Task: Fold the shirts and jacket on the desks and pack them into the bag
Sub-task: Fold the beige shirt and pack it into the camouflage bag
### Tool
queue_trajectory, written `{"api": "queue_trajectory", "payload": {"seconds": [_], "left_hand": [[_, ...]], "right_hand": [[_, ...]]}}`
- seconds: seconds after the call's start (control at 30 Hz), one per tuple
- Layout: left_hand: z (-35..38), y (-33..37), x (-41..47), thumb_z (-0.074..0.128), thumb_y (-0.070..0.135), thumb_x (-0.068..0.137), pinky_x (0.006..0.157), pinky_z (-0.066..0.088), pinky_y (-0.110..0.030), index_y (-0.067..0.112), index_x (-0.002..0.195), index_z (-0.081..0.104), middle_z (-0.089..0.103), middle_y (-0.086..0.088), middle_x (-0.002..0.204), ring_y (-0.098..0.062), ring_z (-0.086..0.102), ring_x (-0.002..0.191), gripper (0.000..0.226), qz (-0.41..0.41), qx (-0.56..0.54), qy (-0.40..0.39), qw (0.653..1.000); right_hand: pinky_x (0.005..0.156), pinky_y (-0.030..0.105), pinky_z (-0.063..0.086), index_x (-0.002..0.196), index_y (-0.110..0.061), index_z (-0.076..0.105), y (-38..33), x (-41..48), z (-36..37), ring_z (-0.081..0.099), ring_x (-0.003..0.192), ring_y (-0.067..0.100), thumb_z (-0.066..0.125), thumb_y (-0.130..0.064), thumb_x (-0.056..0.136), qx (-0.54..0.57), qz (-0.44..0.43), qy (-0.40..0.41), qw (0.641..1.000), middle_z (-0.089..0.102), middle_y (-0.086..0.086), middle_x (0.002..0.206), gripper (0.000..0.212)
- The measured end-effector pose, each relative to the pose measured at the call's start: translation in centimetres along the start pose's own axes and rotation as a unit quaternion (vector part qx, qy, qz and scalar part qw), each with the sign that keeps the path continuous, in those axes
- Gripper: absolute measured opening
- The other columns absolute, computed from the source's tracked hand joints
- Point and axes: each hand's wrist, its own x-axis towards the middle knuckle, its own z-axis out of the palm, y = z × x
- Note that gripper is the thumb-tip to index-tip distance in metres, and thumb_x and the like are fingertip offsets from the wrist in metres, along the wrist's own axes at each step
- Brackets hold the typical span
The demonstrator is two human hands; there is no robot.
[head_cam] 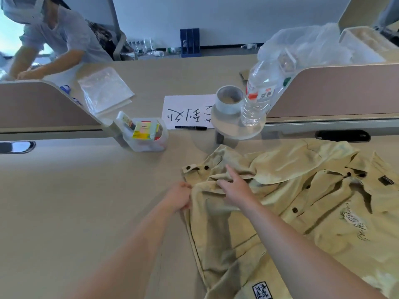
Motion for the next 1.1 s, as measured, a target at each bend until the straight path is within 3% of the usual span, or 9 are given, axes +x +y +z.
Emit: {"api": "queue_trajectory", "payload": {"seconds": [0.17, 0.27, 0.37, 0.47, 0.67, 0.77, 0.9, 1.0, 1.1], "left_hand": [[-0.7, -1.1, 3.2, 0.046, 0.006, 0.097, 0.040, 0.034, -0.022, 0.012, 0.106, 0.067, 0.062, -0.006, 0.063, -0.013, 0.052, 0.044, 0.023, -0.020, -0.089, -0.064, 0.994], [-1.5, -1.4, 4.0, 0.042, 0.004, 0.098, 0.044, 0.039, -0.021, 0.005, 0.104, 0.065, 0.062, -0.008, 0.071, -0.011, 0.054, 0.048, 0.023, -0.018, -0.136, -0.068, 0.988], [-3.1, -1.7, 4.1, 0.045, 0.004, 0.101, 0.051, 0.049, -0.025, 0.002, 0.107, 0.061, 0.063, -0.013, 0.080, -0.016, 0.060, 0.058, 0.017, -0.028, -0.242, -0.062, 0.968], [-4.0, -2.5, 4.3, 0.047, 0.002, 0.101, 0.058, 0.054, -0.027, 0.000, 0.099, 0.059, 0.061, -0.015, 0.086, -0.021, 0.062, 0.071, 0.012, -0.040, -0.307, -0.072, 0.948], [-6.1, -1.8, 3.8, 0.046, -0.005, 0.093, 0.057, 0.042, -0.020, 0.013, 0.067, 0.050, 0.047, -0.007, 0.067, -0.016, 0.044, 0.059, 0.032, 0.018, -0.185, -0.038, 0.982], [-6.3, 0.5, 2.1, 0.052, 0.005, 0.099, 0.077, 0.051, -0.029, 0.017, 0.097, 0.056, 0.057, -0.003, 0.088, -0.015, 0.054, 0.076, 0.013, 0.072, -0.203, -0.079, 0.973], [-4.5, 2.3, 1.0, 0.077, 0.036, 0.082, 0.075, 0.052, -0.024, 0.032, 0.135, 0.044, 0.061, 0.003, 0.122, -0.014, 0.065, 0.097, 0.063, 0.156, -0.046, -0.111, 0.980], [-2.1, 2.5, 1.1, 0.075, 0.066, 0.056, 0.087, 0.054, -0.037, 0.038, 0.119, 0.052, 0.061, 0.008, 0.116, -0.016, 0.063, 0.104, 0.073, 0.202, 0.064, -0.063, 0.975], [-0.6, 3.0, 1.4, 0.071, 0.065, 0.063, 0.074, 0.052, -0.035, 0.035, 0.095, 0.053, 0.060, 0.008, 0.100, -0.016, 0.063, 0.091, 0.047, 0.214, 0.081, 0.018, 0.973]], "right_hand": [[0.096, 0.045, 0.055, 0.154, -0.034, 0.033, -0.7, 2.0, 2.3, 0.059, 0.108, 0.021, 0.058, -0.033, 0.094, 0.065, 0.057, 0.027, 0.996, 0.053, -0.003, 0.132, 0.065], [0.097, 0.045, 0.055, 0.150, -0.022, 0.043, -1.1, 3.0, 2.9, 0.056, 0.121, 0.025, 0.062, -0.032, 0.090, 0.111, 0.048, 0.040, 0.992, 0.050, 0.002, 0.145, 0.064], [0.087, 0.039, 0.058, 0.131, -0.014, 0.060, -2.8, 2.6, 2.7, 0.054, 0.127, 0.029, 0.056, -0.022, 0.099, 0.184, 0.017, 0.048, 0.982, 0.055, 0.003, 0.135, 0.034], [0.095, 0.044, 0.055, 0.142, -0.016, 0.054, -4.5, 2.1, 2.2, 0.054, 0.127, 0.024, 0.054, -0.023, 0.101, 0.260, -0.005, 0.062, 0.964, 0.054, -0.001, 0.140, 0.042], [0.093, 0.045, 0.056, 0.126, -0.013, 0.064, -6.5, 0.4, 2.0, 0.064, 0.119, 0.024, 0.056, -0.028, 0.100, 0.395, -0.003, 0.047, 0.917, 0.068, 0.006, 0.126, 0.031], [0.095, 0.046, 0.055, 0.127, -0.011, 0.062, -7.0, -0.6, 2.0, 0.065, 0.117, 0.025, 0.054, -0.026, 0.100, 0.398, -0.006, 0.043, 0.916, 0.067, 0.008, 0.126, 0.032], [0.095, 0.045, 0.056, 0.126, -0.010, 0.063, -7.5, -2.0, 2.2, 0.066, 0.116, 0.027, 0.055, -0.027, 0.100, 0.407, -0.005, 0.038, 0.912, 0.068, 0.010, 0.126, 0.032], [0.093, 0.043, 0.056, 0.128, -0.009, 0.063, -7.9, -2.8, 1.9, 0.067, 0.115, 0.027, 0.056, -0.028, 0.100, 0.406, -0.011, 0.026, 0.914, 0.068, 0.010, 0.127, 0.034], [0.100, 0.046, 0.053, 0.129, -0.009, 0.062, -8.1, -3.7, 1.3, 0.068, 0.113, 0.028, 0.056, -0.026, 0.100, 0.419, -0.024, 0.023, 0.907, 0.069, 0.009, 0.126, 0.034]]}}
